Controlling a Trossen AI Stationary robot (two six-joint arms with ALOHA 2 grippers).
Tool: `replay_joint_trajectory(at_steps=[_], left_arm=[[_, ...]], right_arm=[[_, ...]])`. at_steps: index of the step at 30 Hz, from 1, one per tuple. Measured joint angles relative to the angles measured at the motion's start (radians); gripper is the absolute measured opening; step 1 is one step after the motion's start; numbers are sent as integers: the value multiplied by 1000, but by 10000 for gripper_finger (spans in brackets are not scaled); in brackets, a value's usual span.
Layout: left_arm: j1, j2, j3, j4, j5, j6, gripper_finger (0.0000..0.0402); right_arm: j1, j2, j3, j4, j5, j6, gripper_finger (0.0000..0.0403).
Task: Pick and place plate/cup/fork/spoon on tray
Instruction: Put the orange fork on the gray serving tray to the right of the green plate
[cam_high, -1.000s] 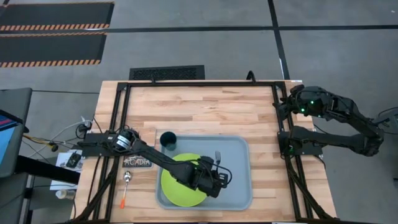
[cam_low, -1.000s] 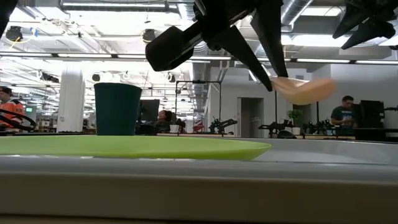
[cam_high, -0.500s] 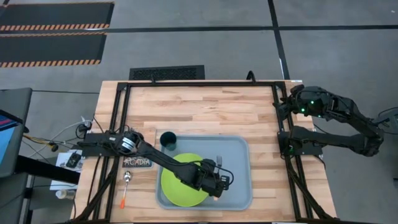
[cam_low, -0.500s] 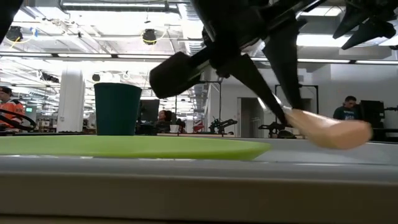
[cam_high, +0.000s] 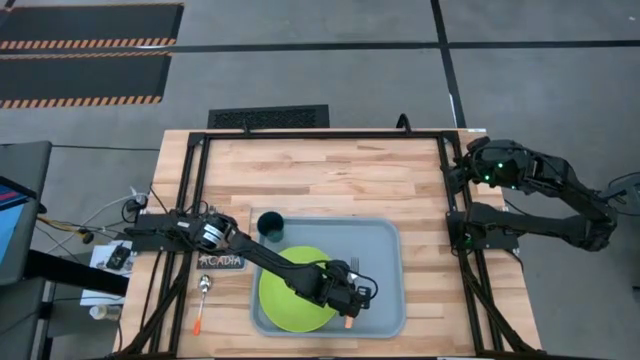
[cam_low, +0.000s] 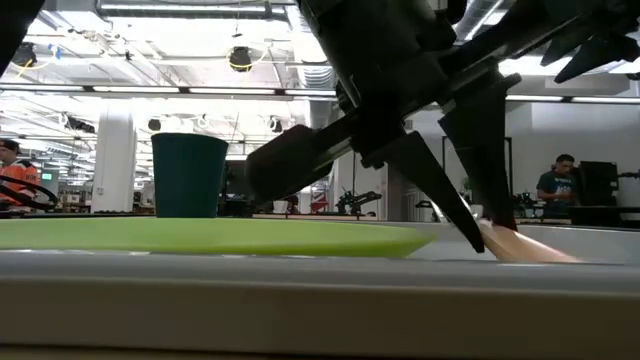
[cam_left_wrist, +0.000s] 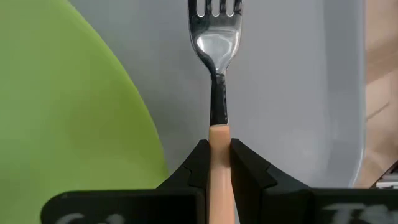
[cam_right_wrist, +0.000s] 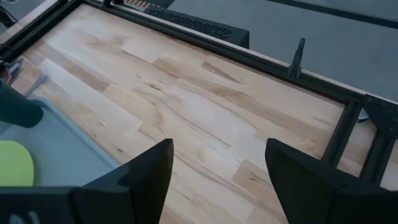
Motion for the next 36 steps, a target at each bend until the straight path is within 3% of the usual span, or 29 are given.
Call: replay_joint_trajectory(at_steps=[36], left_arm=[[20,0,0,-13,-2,-3,50]], right_arm=[[0,0,0,-5,16,0,281]])
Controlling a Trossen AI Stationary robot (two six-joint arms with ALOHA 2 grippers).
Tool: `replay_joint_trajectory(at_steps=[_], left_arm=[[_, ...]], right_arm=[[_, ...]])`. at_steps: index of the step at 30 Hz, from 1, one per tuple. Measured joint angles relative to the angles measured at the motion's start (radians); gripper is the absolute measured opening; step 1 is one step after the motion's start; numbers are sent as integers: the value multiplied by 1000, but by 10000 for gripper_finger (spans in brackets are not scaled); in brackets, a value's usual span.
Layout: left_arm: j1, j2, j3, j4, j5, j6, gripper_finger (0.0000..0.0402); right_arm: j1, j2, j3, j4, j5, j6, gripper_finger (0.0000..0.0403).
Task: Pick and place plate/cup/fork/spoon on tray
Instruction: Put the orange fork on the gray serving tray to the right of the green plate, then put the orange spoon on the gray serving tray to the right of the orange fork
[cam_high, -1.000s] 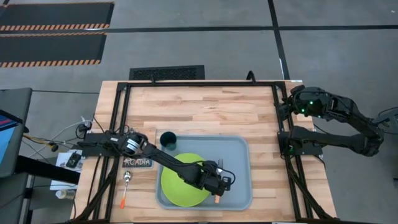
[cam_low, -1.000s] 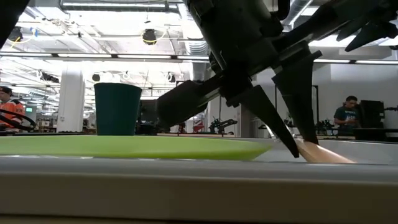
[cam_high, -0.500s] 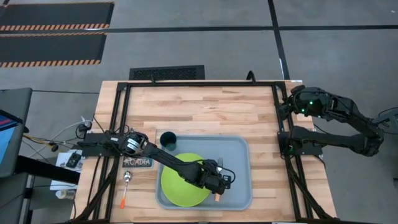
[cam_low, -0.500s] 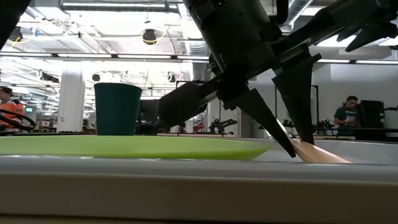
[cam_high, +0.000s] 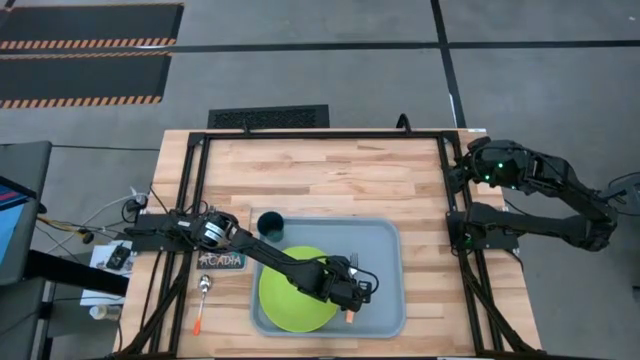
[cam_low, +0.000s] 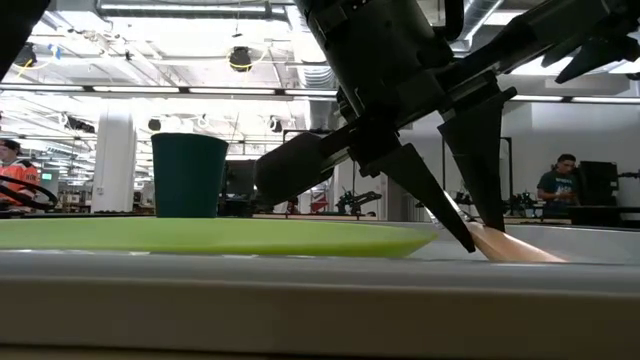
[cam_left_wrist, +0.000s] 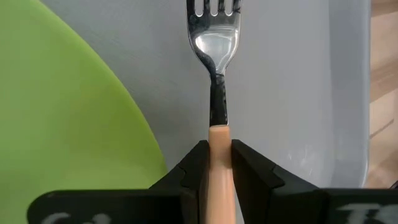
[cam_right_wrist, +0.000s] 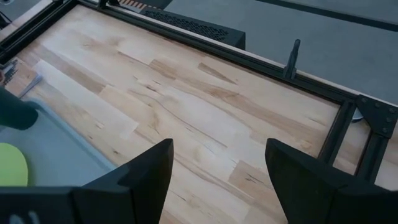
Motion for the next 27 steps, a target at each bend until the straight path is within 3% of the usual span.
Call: replay_joint_trajectory(at_steps=[9,20,27], left_arm=[[2,0,0,0,0,13,55],[5,-2,0,9,20,16,128],[6,-2,0,13,21,26,139]], right_arm=[[0,0,0,-2,0,-13,281],[0,0,0,-2,0,-16,281],[0,0,0,-10,0,-16,281]])
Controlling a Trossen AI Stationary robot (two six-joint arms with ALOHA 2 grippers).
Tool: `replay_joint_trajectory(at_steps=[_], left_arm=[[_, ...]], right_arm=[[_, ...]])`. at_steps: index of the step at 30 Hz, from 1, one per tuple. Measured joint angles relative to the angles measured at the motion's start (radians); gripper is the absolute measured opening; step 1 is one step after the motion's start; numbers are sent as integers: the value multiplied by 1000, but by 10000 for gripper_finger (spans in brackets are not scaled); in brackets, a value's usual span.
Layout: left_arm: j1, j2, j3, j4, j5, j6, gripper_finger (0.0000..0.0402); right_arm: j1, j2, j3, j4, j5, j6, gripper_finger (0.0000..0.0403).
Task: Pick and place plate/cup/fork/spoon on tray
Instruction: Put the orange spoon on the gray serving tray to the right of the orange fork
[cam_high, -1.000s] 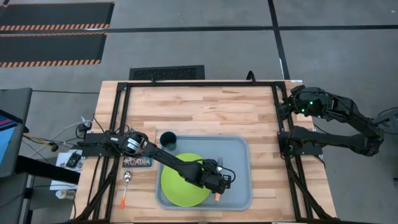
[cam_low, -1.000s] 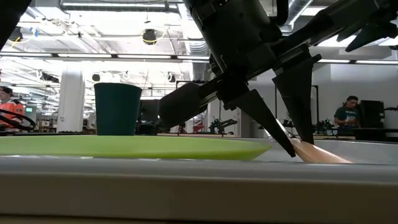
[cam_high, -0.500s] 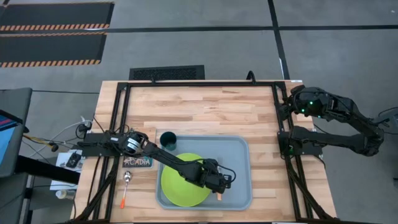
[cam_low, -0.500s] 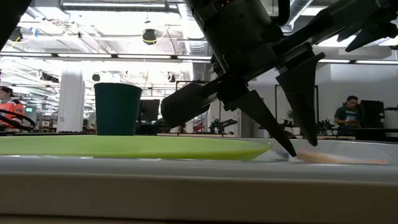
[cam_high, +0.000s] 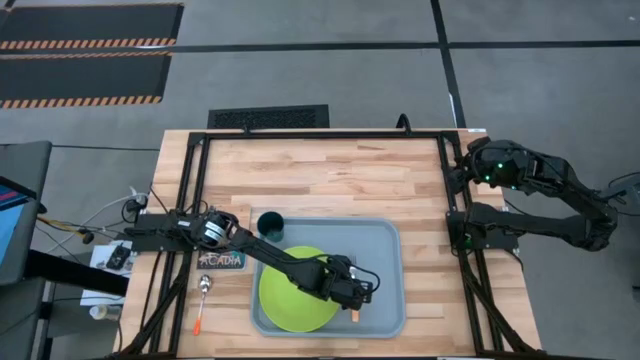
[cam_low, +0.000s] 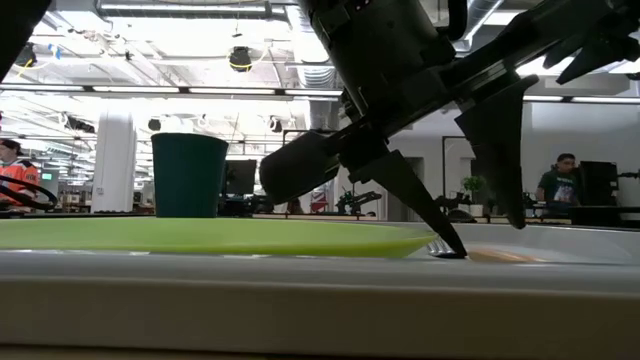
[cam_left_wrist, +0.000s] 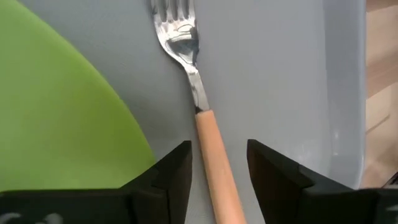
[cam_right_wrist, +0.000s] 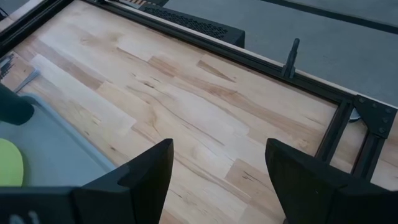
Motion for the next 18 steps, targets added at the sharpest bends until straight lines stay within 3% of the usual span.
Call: replay_joint_trajectory(at_steps=[10,18], left_arm=[[0,-7,24,38,42,115,139],[-5,-9,184,-174,52,260,139]], right_arm=[[0,0,0,-15,0,0,281],[0,0,0,-23,0,1,281]])
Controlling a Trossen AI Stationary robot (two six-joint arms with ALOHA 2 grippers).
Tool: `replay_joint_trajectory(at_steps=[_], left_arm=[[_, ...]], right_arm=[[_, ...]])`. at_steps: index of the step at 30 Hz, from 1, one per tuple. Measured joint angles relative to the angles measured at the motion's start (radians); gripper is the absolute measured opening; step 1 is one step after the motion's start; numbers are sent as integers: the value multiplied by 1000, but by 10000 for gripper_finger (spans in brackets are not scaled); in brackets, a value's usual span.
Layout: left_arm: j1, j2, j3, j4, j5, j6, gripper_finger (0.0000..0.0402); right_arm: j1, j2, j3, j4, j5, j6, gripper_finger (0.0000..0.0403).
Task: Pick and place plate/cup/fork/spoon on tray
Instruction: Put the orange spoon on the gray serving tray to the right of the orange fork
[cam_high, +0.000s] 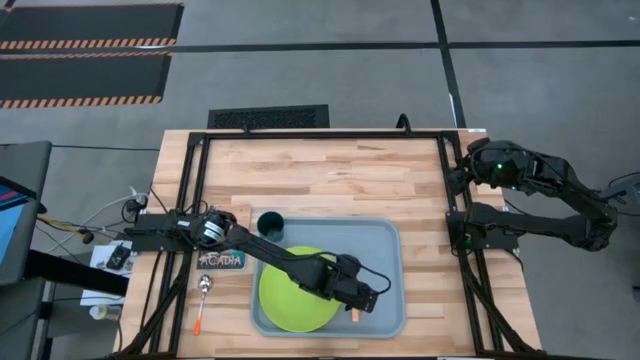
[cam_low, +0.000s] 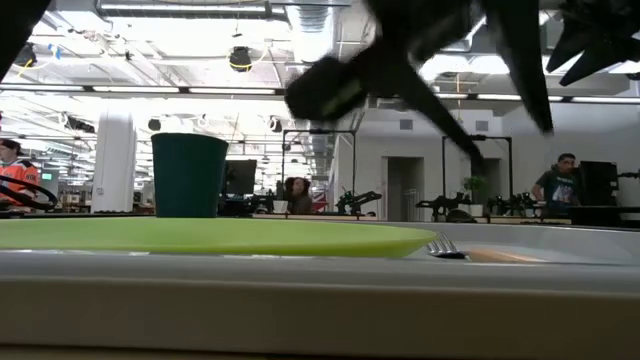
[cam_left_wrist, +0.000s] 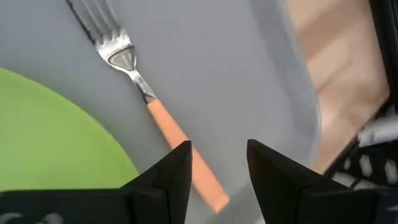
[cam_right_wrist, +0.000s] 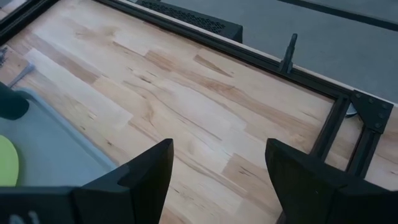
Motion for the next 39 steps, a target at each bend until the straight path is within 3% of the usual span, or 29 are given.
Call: replay_joint_trajectory(at_steps=[6,8,12,16,19,26,31,39], left_arm=[[-65,-2,263,-349,-35,149,140],[-98,-30,269,-444,-76,129,140],[-185,-137,191,-654,-96,-115,140],[-292,-168,170,-834,-100,-328,140],[-354,-197,114,-825,-82,-387,140],[-439,-240,-85,-821,95,-551,140],[-491,-348,-253,-733,121,-639,140],[-552,-709,-612,-716,87,-900,140]], right_arm=[[0,0,0,-29,0,2,281],[0,0,0,-36,0,3,281],[0,0,0,-44,0,9,281],[0,0,0,-43,2,10,281],[0,0,0,-43,3,13,281],[0,0,0,-43,5,30,281],[0,0,0,-42,5,37,281],[0,0,0,-41,31,53,281]])
